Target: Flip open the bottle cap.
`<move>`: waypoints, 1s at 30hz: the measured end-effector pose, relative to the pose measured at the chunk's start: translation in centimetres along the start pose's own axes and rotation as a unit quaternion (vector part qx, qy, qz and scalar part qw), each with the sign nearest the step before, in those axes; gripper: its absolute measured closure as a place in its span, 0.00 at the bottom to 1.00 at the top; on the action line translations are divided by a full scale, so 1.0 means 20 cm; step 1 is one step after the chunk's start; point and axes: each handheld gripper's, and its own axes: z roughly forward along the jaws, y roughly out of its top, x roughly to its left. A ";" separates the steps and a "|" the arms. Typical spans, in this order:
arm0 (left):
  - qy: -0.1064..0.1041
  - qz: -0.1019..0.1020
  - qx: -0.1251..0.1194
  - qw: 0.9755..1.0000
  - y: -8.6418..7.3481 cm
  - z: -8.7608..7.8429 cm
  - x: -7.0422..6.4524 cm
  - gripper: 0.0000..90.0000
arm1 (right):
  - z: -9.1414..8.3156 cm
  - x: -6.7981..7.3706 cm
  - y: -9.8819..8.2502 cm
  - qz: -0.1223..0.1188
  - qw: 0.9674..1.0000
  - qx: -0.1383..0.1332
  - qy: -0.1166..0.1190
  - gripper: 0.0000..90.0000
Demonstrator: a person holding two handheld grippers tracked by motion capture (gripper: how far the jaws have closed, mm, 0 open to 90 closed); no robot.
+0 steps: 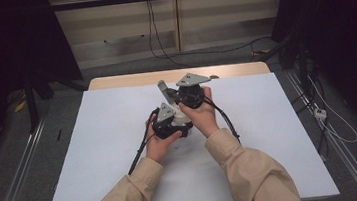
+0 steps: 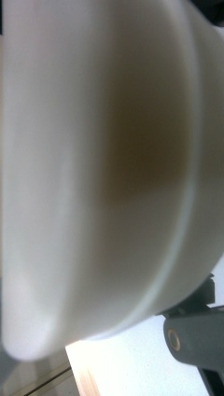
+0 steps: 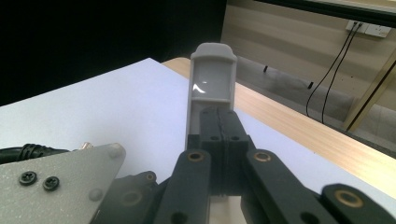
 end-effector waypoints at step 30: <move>-0.005 0.005 0.002 1.000 0.00 0.00 0.00 0.21 | 0.05 -0.01 -0.02 0.015 0.999 0.031 0.016 1.00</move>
